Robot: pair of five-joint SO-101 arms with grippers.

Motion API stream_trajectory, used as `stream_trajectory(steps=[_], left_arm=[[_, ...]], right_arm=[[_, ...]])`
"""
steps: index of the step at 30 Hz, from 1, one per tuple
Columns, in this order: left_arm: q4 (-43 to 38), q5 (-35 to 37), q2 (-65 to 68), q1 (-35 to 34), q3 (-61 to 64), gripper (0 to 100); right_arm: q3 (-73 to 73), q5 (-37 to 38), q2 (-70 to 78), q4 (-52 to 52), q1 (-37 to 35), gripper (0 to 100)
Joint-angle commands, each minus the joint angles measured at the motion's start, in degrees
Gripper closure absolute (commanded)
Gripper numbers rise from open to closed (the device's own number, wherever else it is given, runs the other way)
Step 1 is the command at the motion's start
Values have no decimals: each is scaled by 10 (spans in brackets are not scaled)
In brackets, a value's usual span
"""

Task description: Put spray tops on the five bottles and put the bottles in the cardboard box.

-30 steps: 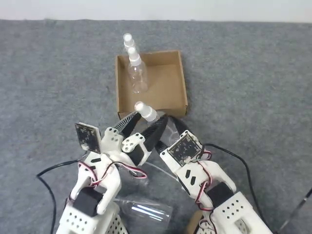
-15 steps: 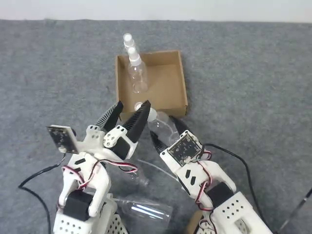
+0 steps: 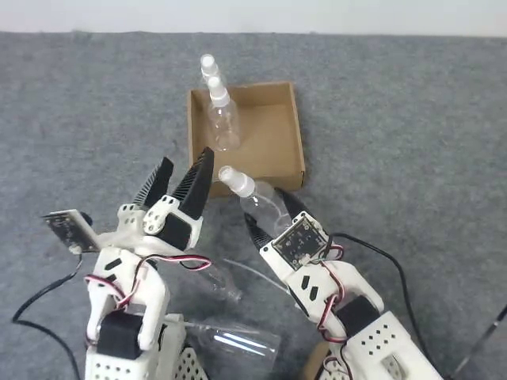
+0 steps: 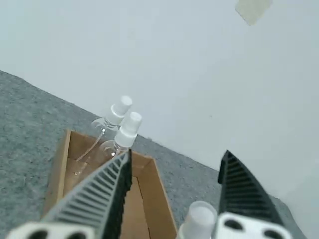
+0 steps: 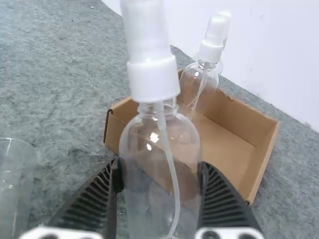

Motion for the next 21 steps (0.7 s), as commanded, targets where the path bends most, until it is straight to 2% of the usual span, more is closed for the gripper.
stream_trajectory(steps=[1, 9, 13, 17, 21], left_arm=[[-1, 5, -11, -4, -15, 739], [-1, 7, -11, -10, -13, 739], [-7, 20, -11, -38, -13, 739], [-63, 33, -11, -41, 19, 739], [-142, 27, -11, -29, 68, 739]], right_arm=[[13, 5, -14, 6, 0, 936], [13, 4, -15, -57, -2, 936], [13, 4, -15, -75, -4, 936], [12, -3, -15, -96, -4, 932], [12, -64, -15, -111, -4, 931]])
